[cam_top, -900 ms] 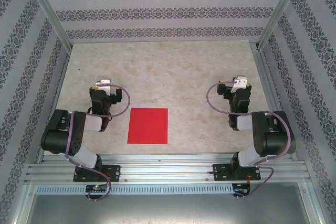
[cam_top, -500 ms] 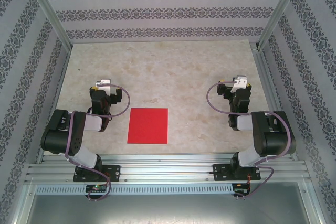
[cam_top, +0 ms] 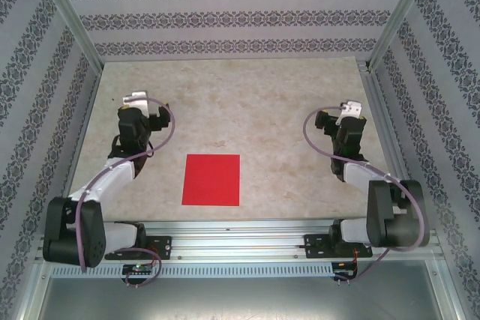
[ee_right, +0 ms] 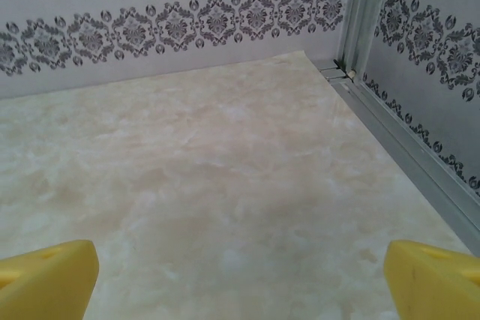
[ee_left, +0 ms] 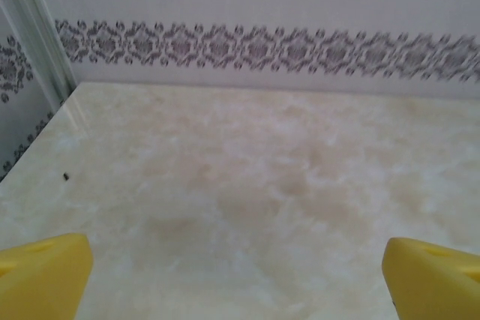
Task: Fold a paper plane with a square sheet of paper (fold left side to right side)
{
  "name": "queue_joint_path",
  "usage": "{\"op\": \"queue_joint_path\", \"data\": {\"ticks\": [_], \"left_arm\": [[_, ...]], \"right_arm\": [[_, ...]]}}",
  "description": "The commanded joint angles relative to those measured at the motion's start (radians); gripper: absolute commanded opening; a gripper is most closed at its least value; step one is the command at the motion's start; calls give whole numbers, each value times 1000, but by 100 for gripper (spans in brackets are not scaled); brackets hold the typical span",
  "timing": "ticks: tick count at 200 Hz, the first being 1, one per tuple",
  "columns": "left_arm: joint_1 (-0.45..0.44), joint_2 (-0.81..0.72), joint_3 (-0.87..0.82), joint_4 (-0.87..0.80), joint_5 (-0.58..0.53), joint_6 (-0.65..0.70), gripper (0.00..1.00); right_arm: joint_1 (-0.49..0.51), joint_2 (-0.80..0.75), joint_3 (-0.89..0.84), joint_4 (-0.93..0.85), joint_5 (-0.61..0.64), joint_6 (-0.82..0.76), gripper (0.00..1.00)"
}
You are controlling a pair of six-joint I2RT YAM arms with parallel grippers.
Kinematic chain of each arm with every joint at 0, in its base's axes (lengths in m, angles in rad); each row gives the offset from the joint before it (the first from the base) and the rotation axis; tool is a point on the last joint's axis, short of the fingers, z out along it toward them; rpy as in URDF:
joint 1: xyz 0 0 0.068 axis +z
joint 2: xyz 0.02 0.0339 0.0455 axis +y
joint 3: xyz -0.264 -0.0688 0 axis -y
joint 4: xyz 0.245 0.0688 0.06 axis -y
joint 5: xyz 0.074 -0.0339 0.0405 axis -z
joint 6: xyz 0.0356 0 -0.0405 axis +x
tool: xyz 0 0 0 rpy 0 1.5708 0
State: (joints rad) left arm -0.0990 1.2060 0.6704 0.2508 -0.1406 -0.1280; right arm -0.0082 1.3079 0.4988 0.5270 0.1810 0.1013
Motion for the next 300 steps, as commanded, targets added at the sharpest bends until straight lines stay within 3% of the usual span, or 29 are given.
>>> {"op": "queue_joint_path", "data": {"ticks": [1,33,74,99,127,195,252,300], "left_arm": [[3,-39,117,-462,157,-210,100],[-15,-27,191,-714,411,-294,100],[-88,-28,111,-797,658,-397,91],[-157,-17,56,-817,724,-454,84],[-257,19,12,-815,726,-495,75],[-313,41,-162,-640,708,-618,66],[-323,78,-194,-615,688,-605,64],[-329,90,-206,-594,677,-602,63]], "right_arm": [[23,-102,124,-408,15,168,98],[169,-150,237,-728,-8,334,98],[486,-50,345,-920,28,543,98],[670,124,455,-1000,44,626,98],[803,341,603,-1070,31,677,95],[902,637,841,-1140,-4,730,96],[940,728,894,-1155,-77,765,96],[973,768,894,-1104,-211,803,88]]}}
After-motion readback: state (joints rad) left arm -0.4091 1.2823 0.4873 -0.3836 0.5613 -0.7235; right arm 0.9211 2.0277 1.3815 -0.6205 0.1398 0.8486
